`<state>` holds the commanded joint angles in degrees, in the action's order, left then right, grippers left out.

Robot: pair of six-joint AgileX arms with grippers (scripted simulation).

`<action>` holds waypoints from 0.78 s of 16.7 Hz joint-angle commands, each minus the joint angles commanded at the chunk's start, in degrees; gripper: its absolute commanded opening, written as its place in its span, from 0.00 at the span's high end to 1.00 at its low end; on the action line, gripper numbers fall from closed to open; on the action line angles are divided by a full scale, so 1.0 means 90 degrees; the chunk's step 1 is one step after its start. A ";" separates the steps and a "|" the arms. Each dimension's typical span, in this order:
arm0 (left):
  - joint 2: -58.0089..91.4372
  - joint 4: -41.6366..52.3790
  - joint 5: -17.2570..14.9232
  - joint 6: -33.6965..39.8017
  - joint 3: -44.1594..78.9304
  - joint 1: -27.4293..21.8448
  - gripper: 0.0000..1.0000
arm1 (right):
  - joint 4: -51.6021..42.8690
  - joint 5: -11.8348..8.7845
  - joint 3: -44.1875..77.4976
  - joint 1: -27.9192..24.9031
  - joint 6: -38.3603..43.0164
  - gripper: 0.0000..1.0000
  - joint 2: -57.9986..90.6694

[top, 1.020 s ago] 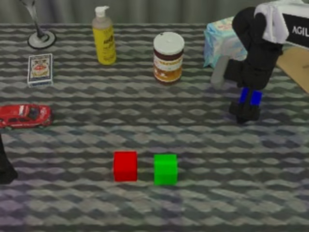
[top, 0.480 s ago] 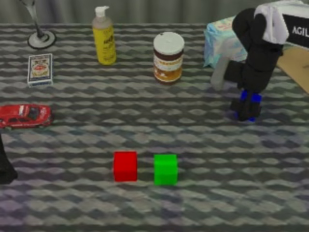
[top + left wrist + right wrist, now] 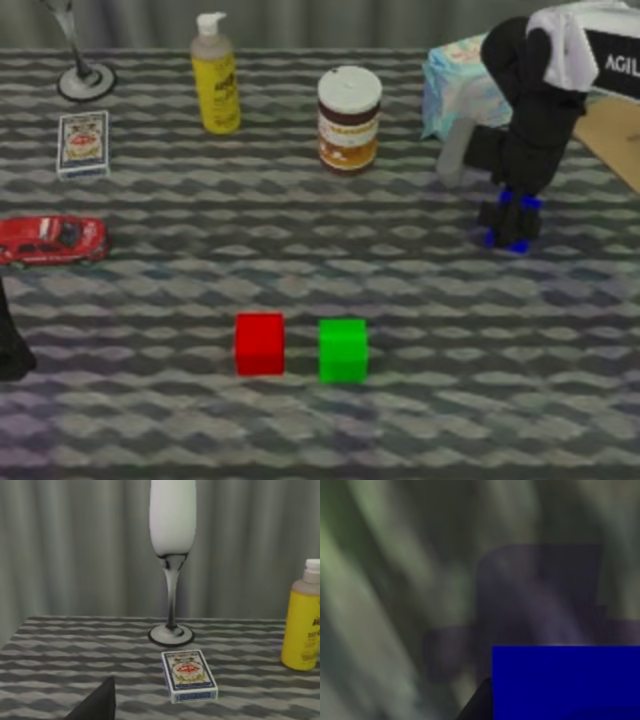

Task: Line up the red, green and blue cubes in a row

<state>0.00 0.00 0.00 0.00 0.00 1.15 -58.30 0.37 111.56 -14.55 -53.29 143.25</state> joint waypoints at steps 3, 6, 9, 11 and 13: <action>0.0000 0.0000 0.0000 0.0000 0.0000 0.0000 0.00 | 0.0000 0.0000 0.0000 0.0000 0.0000 1.00 0.0000; 0.0000 0.0000 0.0000 0.0000 0.0000 0.0000 0.00 | -0.0245 -0.0065 0.0088 -0.0035 0.0077 1.00 -0.0229; 0.0000 0.0000 0.0000 0.0000 0.0000 0.0000 0.00 | -0.0858 -0.0066 0.0546 -0.0066 0.0061 1.00 -0.0366; 0.0000 0.0000 0.0000 0.0000 0.0000 0.0000 0.00 | -0.1346 -0.0067 0.0882 -0.0069 0.0073 1.00 -0.0476; 0.0000 0.0000 0.0000 0.0000 0.0000 0.0000 0.00 | -0.1601 -0.0068 0.1086 -0.0079 0.0077 1.00 -0.0562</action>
<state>0.00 0.00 0.00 0.00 0.00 1.15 -72.72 -0.24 121.34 -15.26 -52.59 138.19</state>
